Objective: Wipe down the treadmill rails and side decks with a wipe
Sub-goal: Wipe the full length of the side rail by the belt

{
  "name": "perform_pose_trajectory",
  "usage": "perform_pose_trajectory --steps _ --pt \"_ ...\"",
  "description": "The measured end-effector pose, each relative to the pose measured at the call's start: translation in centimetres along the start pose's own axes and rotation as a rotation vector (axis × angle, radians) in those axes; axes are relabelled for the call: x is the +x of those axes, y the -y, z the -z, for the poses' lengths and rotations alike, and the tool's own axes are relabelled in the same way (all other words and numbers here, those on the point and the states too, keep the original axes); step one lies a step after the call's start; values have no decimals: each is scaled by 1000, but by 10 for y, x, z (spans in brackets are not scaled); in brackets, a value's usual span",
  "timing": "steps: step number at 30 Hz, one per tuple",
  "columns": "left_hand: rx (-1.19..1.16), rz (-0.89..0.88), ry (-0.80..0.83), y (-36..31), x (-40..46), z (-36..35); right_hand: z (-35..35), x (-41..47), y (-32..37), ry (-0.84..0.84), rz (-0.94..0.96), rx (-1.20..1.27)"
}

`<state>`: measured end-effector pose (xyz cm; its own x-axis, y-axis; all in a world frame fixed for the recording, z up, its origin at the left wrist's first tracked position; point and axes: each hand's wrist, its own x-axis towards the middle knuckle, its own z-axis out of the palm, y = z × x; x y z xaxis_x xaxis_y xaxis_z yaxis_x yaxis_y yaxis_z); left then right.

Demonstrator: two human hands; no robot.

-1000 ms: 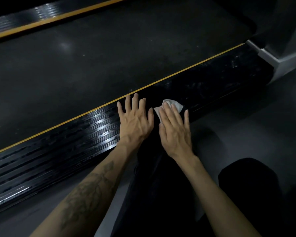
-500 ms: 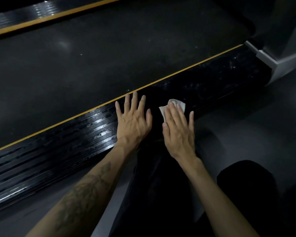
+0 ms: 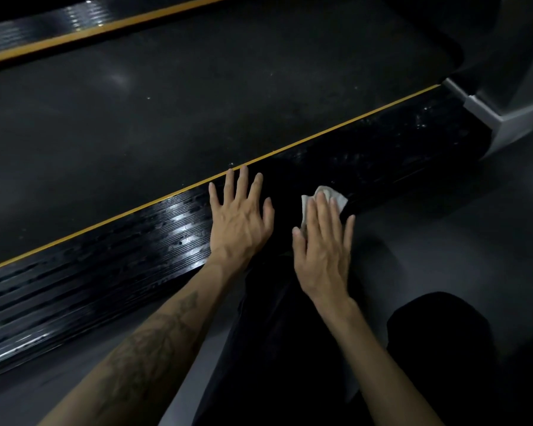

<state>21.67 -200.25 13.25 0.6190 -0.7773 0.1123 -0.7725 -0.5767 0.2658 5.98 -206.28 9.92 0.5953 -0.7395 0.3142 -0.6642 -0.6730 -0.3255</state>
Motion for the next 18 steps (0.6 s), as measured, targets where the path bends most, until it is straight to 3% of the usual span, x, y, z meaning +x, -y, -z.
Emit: perform_pose_trajectory --steps 5,12,18 --pt "-13 4 6 -1 0 0 -5 8 5 41 164 68" --pt "8 8 -7 -1 1 -2 0 6 -8 15 39 33" --pt "4 8 0 -2 1 0 -4 16 5 40 139 66"
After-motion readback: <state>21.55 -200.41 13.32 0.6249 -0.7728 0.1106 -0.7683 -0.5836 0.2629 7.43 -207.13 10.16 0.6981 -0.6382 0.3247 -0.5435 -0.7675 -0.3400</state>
